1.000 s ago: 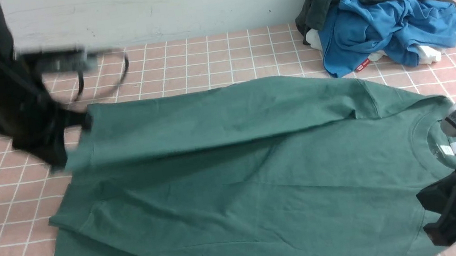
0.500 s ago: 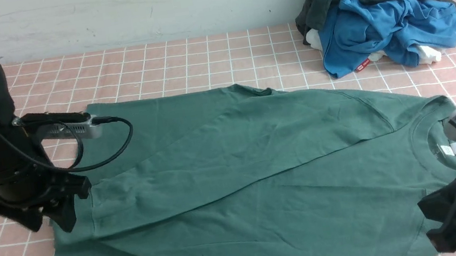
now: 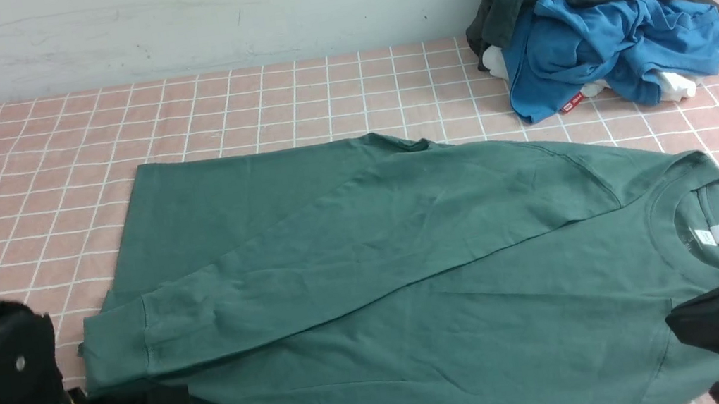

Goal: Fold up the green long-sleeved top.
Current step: Use both arms simultaneously to clamp the lower edge of the clothing fabric

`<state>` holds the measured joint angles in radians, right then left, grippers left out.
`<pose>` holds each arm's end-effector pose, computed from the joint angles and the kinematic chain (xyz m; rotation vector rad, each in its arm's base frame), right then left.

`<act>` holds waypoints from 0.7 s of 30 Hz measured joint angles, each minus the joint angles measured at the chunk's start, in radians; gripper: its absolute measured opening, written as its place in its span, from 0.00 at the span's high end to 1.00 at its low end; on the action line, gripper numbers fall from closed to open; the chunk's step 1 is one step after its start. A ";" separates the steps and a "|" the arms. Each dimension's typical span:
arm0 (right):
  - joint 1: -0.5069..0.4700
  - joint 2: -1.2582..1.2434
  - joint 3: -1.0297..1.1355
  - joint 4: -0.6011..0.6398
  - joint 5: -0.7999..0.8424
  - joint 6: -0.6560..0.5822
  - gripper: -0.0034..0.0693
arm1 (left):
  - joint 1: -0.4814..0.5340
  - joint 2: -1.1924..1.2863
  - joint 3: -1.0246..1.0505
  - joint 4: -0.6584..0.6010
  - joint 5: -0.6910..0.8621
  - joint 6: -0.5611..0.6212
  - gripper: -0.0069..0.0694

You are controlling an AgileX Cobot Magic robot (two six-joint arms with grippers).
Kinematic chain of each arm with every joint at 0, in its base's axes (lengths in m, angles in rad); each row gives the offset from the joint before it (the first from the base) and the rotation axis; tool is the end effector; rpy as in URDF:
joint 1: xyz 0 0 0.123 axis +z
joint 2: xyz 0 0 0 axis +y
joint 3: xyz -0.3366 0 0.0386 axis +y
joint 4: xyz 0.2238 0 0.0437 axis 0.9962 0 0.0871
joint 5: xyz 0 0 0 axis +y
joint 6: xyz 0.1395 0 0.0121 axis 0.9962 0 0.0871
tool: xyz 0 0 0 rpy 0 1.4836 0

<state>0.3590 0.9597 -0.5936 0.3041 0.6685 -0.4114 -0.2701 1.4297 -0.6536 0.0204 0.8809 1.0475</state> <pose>0.1274 0.0756 0.2716 -0.7286 2.3910 0.3118 0.1753 -0.0462 0.1961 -1.9361 -2.4676 -0.0235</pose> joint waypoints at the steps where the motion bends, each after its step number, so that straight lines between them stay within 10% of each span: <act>1: 0.000 0.000 0.000 0.002 0.002 0.000 0.97 | 0.000 0.000 0.016 0.009 -0.013 0.011 0.21; 15: 0.000 0.000 0.000 0.028 0.003 -0.001 0.97 | 0.000 0.054 0.078 0.127 -0.044 -0.022 0.37; 21: 0.000 0.000 0.000 0.044 0.006 -0.001 0.97 | 0.000 0.056 0.078 0.130 -0.048 -0.038 0.78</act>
<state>0.3590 0.9597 -0.5936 0.3481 0.6747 -0.4122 -0.2701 1.4860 -0.5758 0.1499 0.8326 1.0097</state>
